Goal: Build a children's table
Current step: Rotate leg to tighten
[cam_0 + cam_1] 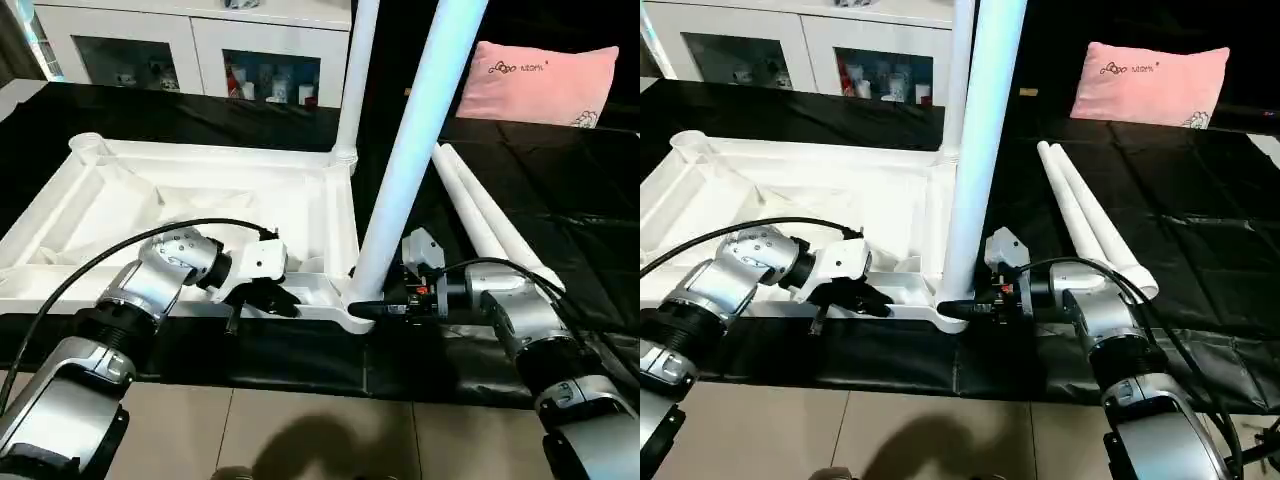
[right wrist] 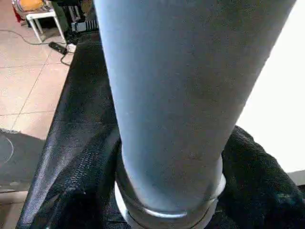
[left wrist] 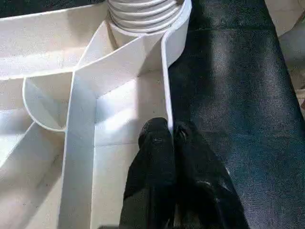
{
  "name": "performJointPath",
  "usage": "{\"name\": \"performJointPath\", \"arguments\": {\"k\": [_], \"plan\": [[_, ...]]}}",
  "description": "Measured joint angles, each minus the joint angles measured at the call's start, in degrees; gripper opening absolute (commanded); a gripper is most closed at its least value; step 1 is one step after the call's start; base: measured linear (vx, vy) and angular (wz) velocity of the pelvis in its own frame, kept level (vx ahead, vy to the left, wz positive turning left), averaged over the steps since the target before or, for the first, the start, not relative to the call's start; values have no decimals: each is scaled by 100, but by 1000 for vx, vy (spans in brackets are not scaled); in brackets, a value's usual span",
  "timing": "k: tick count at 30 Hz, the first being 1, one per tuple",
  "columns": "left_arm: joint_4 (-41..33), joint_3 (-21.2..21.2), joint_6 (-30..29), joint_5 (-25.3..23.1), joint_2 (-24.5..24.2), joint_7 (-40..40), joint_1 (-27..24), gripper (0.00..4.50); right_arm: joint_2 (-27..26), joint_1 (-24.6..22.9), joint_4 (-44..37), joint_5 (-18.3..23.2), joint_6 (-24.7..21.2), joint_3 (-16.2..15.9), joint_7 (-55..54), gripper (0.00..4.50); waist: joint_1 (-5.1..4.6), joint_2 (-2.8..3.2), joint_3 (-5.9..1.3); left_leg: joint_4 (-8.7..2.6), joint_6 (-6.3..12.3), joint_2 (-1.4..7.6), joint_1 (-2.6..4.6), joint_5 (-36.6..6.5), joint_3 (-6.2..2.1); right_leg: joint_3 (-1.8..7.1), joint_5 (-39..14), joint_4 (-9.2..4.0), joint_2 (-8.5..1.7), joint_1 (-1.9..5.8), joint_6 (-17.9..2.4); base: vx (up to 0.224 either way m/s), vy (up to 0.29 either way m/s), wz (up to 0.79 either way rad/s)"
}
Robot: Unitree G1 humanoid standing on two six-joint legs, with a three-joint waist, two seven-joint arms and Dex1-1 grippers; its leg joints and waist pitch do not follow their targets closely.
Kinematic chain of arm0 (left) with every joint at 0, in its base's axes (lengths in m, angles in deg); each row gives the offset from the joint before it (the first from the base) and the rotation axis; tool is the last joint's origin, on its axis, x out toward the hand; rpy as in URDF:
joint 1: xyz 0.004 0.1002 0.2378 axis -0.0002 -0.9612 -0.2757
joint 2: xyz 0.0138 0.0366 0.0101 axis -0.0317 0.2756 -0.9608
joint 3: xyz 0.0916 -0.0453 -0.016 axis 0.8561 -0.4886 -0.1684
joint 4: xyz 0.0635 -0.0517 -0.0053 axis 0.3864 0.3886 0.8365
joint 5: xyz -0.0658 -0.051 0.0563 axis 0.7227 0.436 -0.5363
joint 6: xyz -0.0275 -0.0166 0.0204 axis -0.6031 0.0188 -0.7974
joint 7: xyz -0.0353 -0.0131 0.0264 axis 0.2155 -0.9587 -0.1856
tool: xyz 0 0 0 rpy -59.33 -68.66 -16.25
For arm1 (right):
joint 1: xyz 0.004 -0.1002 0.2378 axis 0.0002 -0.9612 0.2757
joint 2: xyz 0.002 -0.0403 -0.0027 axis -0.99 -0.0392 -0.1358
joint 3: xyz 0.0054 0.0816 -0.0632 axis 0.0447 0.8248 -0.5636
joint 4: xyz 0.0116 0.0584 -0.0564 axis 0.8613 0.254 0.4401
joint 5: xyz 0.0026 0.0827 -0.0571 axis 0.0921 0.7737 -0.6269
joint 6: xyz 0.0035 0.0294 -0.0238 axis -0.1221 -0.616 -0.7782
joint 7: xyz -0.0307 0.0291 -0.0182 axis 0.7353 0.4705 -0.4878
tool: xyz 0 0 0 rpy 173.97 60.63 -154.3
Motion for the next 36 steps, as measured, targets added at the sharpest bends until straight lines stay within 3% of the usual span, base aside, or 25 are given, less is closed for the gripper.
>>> {"name": "performJointPath", "arguments": {"k": [5,10,13,18,21,28,31,36], "plan": [[5,0,0,0,-6,17,0,0,-10,-1,0,0,0,-1,6,269,-1,14,-3,0,0,1,0,0,-1,-1,0,0,1,0,0,0,0,0],[146,-208,-682,68,232,-243,12,0,-172,-50,-3,-5,-331,122,-417,269,-13,81,-38,10,0,1,34,0,-1,-1,0,-1,1,40,2,0,0,0],[361,-570,-1525,84,607,-1130,68,0,-607,-19,125,-110,-725,450,-1845,268,-59,90,-41,12,-1,-1,85,0,-1,-1,-15,-4,2,76,30,0,0,0],[372,-920,-2490,169,1235,-2241,126,0,-1209,420,740,-146,-1035,981,-3858,267,-303,87,-41,29,0,-9,87,1,-10,-13,-16,-34,-3,78,33,0,0,0],[374,-1086,-2823,190,1520,-2824,166,0,-1472,742,1123,-155,-1080,1115,-4826,267,-339,85,-40,33,0,-9,85,1,-18,-26,-16,-42,-3,76,33,0,0,0],[398,-1063,-2911,30,1635,-3234,281,0,-1765,1123,1507,-266,-1116,1293,-5685,267,-338,84,-41,11,1,-9,74,1,-18,-25,-13,-69,-2,75,34,0,0,0],[395,-1024,-2865,-23,1593,-3235,301,0,-1765,1162,1560,-285,-1061,1303,-5681,337,-330,83,-42,5,2,-8,74,1,-17,-23,-6,-65,-2,75,33,0,0,0],[395,-1021,-2701,-82,1461,-3298,306,0,-1794,1102,1610,-309,-962,1258,-5560,373,-333,82,-42,-23,1,-8,75,1,-16,-22,3,-53,2,60,29,0,0,0]]}}
